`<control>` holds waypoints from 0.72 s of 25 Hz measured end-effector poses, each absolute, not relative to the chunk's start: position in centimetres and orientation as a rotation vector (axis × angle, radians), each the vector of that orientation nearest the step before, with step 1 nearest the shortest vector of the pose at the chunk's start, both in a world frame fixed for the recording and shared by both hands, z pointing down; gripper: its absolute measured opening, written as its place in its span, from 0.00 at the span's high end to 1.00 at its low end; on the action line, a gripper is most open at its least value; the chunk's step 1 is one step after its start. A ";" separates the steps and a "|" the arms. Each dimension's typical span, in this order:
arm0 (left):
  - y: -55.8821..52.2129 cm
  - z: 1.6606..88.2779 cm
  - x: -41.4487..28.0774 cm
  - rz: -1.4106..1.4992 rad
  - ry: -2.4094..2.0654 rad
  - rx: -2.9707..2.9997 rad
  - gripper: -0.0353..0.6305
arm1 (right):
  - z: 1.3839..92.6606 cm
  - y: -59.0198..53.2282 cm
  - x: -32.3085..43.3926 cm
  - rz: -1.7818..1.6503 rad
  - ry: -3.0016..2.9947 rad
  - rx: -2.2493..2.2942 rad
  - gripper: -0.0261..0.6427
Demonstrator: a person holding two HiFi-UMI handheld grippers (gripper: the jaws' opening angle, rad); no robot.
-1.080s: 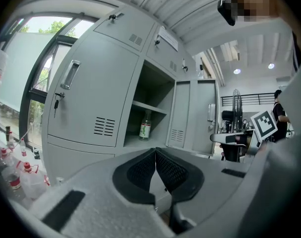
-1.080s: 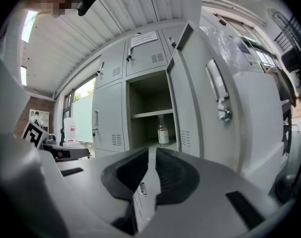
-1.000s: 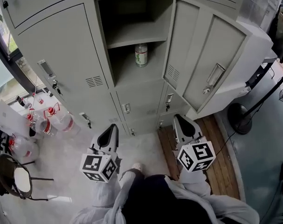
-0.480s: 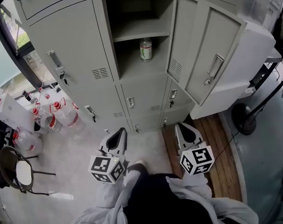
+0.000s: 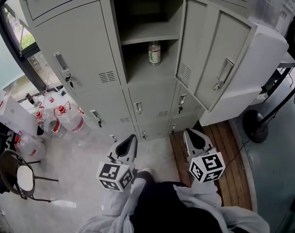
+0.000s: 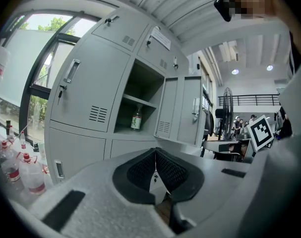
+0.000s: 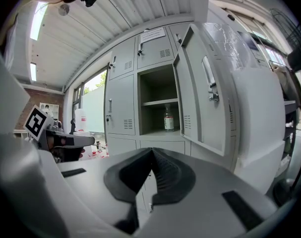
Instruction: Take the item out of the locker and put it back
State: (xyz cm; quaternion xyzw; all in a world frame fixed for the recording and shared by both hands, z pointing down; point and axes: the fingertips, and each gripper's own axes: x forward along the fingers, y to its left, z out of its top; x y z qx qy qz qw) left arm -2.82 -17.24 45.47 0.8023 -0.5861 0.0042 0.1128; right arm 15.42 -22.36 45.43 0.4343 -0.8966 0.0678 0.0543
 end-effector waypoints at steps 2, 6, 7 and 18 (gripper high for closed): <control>-17.3 45.6 -2.8 0.016 -1.719 2.352 0.93 | 45.4 -22.3 15.3 0.205 -2.723 1.312 0.96; -17.2 45.8 -2.5 0.018 -1.709 2.354 0.93 | 45.5 -22.1 15.3 0.208 -2.723 1.303 0.96; -17.2 45.8 -2.4 0.018 -1.707 2.357 0.93 | 45.5 -22.1 15.3 0.208 -2.723 1.301 0.96; -17.2 45.8 -2.0 0.037 -1.702 2.368 0.93 | 45.6 -21.9 15.2 0.209 -2.731 1.285 0.96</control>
